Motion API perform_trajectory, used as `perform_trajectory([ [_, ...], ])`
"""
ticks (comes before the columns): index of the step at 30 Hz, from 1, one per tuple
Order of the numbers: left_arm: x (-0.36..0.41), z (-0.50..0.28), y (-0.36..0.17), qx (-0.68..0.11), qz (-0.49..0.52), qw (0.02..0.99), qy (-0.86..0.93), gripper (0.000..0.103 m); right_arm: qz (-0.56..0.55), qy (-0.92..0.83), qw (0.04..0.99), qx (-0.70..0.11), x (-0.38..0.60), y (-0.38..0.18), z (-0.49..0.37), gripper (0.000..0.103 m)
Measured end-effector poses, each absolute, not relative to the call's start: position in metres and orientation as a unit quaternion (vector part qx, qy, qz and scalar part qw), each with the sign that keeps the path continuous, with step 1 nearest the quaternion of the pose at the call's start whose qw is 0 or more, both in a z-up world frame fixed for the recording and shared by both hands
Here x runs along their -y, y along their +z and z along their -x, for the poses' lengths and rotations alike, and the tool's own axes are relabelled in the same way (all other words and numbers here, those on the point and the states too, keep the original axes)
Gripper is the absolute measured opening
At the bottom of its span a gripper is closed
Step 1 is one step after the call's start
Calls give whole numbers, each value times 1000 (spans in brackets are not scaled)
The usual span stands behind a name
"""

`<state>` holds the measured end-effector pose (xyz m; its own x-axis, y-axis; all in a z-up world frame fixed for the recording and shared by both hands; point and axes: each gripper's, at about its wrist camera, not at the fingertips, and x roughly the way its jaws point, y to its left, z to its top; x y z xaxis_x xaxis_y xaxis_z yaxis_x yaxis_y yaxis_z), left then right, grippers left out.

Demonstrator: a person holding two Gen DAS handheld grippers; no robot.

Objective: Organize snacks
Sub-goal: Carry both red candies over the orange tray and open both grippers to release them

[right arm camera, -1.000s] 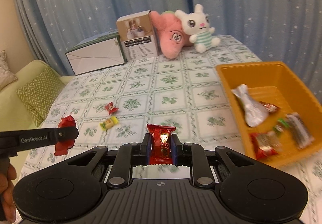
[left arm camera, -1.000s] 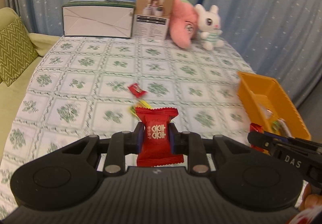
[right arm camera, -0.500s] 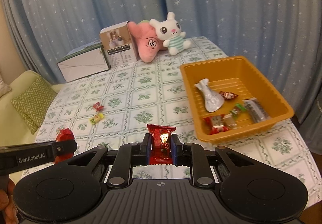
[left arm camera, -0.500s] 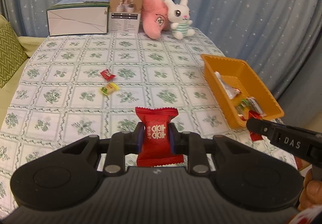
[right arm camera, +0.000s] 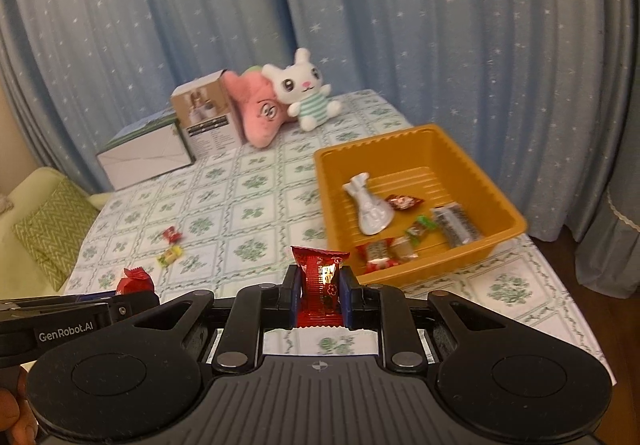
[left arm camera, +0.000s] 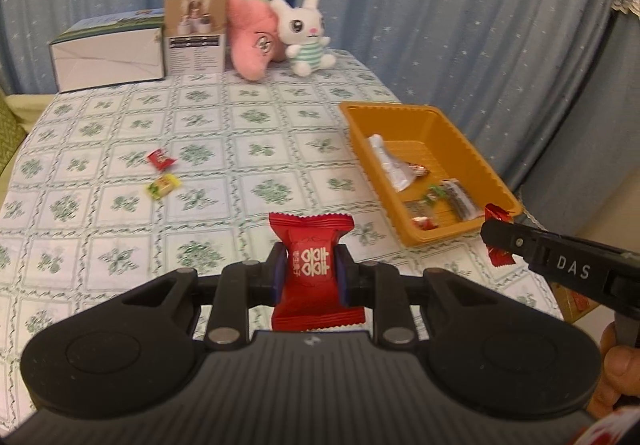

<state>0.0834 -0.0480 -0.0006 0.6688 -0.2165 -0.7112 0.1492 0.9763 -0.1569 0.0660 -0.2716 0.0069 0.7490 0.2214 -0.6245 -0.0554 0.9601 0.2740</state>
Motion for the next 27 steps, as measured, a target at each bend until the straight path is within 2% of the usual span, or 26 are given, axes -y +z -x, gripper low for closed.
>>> perform_trajectory([
  [27, 147, -110, 10, -389, 0, 902, -188, 22, -159, 2, 928, -336, 356, 6, -64, 20],
])
